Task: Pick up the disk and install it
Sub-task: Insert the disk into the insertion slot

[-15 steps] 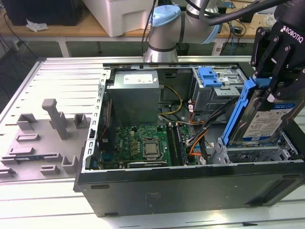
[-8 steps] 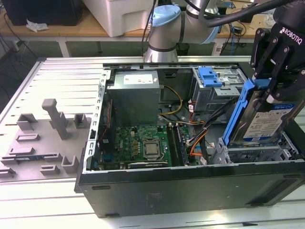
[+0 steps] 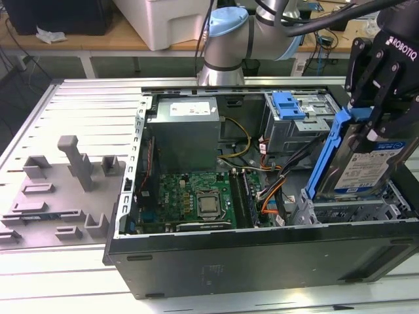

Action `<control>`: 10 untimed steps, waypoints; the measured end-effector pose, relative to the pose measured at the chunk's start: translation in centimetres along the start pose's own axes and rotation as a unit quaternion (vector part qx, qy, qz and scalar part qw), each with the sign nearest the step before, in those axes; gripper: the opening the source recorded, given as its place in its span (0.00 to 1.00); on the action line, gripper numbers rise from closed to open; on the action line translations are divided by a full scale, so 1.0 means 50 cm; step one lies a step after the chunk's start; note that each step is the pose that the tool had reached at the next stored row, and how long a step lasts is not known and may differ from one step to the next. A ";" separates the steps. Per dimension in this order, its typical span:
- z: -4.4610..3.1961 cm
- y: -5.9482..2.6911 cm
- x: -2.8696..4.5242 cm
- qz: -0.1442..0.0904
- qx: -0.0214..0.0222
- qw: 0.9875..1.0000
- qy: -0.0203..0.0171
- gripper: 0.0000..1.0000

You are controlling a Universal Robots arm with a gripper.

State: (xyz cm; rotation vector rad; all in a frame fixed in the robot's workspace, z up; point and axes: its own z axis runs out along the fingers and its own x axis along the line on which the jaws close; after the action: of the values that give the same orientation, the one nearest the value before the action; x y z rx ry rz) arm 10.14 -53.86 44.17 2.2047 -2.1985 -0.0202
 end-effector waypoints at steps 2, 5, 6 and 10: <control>-0.007 0.000 0.000 0.000 0.000 1.000 0.000 0.37; -0.010 0.001 0.000 0.000 0.000 1.000 0.000 0.37; -0.011 0.001 0.000 0.000 0.000 1.000 0.000 0.37; -0.016 0.001 0.000 0.000 0.000 1.000 0.000 0.37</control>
State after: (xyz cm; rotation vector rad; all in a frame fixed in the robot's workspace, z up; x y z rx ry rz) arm 10.12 -53.86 44.96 2.2041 -2.1985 -0.0196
